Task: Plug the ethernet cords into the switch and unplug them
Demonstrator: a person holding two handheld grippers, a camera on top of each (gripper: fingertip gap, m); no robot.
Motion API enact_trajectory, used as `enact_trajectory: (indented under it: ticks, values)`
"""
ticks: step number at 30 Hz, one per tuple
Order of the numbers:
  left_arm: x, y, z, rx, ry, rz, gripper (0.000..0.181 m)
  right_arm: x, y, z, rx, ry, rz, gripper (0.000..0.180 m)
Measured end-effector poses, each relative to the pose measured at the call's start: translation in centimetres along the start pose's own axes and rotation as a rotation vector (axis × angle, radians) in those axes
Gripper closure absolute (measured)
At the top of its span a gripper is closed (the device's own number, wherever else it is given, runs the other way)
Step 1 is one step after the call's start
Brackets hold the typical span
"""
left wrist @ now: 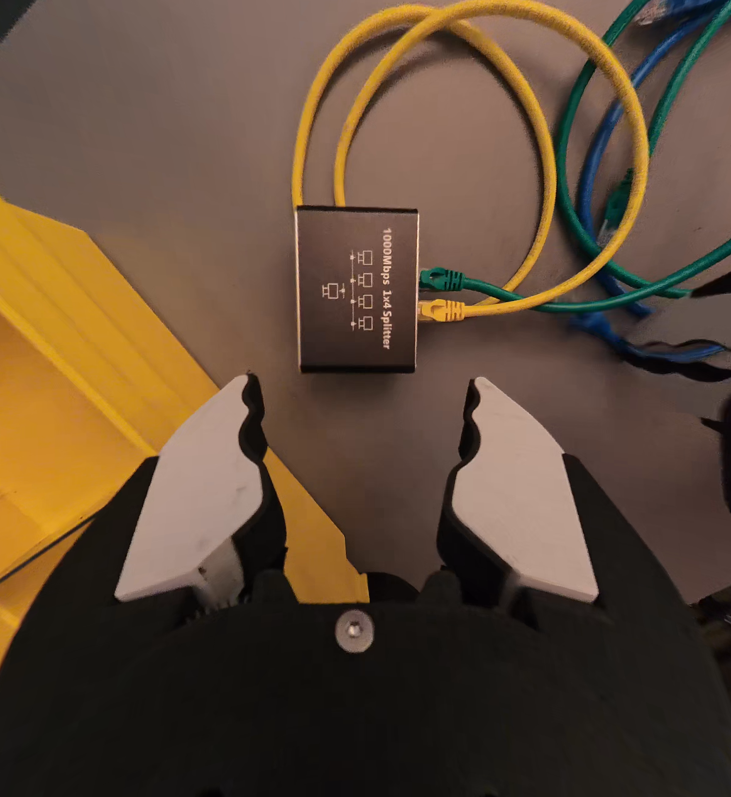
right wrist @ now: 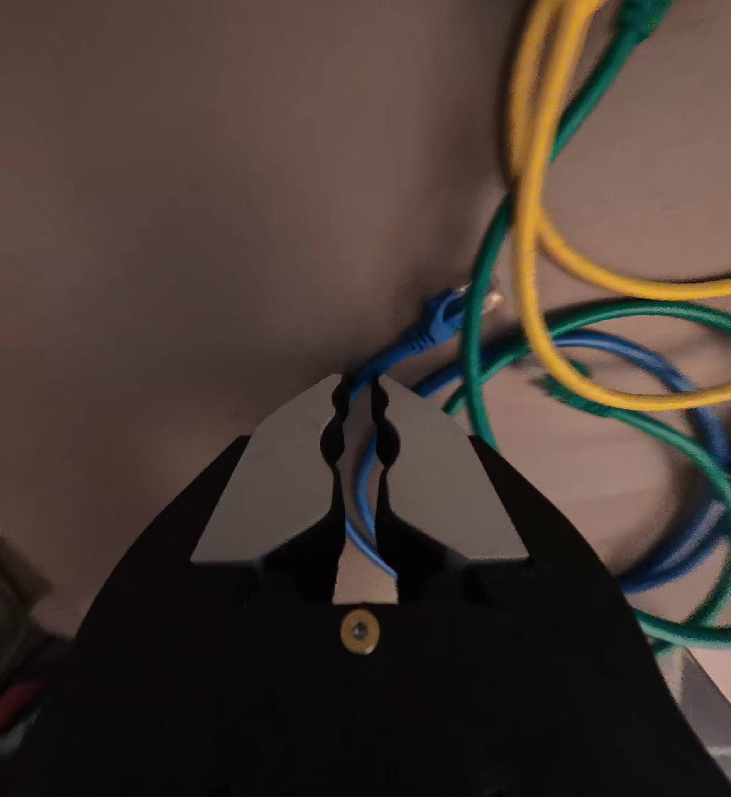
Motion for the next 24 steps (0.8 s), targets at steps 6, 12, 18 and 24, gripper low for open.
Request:
enact_trajectory:
  ticks: [6, 12, 18, 24]
  values:
    - [-4.7, -1.1, 2.5, -0.158, 0.277, -0.168, 0.100, 2.8, 2.8, 4.1, -0.015, -0.433, 0.166, 0.174]
    - [-12.0, -0.8, 5.3, -0.257, 0.699, -0.505, 0.106, 1.3, 2.9, 12.2, -0.430, -0.592, 0.193, 0.175]
    - [-16.8, -1.7, 3.8, -0.205, 0.933, -0.577, 0.106, -0.3, 4.0, 15.0, -0.578, -0.566, 0.187, 0.175]
    - [-19.0, -3.0, 3.0, -0.222, 1.143, -0.570, 0.114, -0.4, 3.9, 14.9, -0.588, -0.556, 0.191, 0.176]
Point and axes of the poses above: each gripper's, where its closed fingertips meet, z back along the fingers, y out of its underside, x = y × z across the jaws, the point moved 4 cm from there along z, back along the fingers, and after that the axes turned 12 degrees about y, right-handed, at the moved point
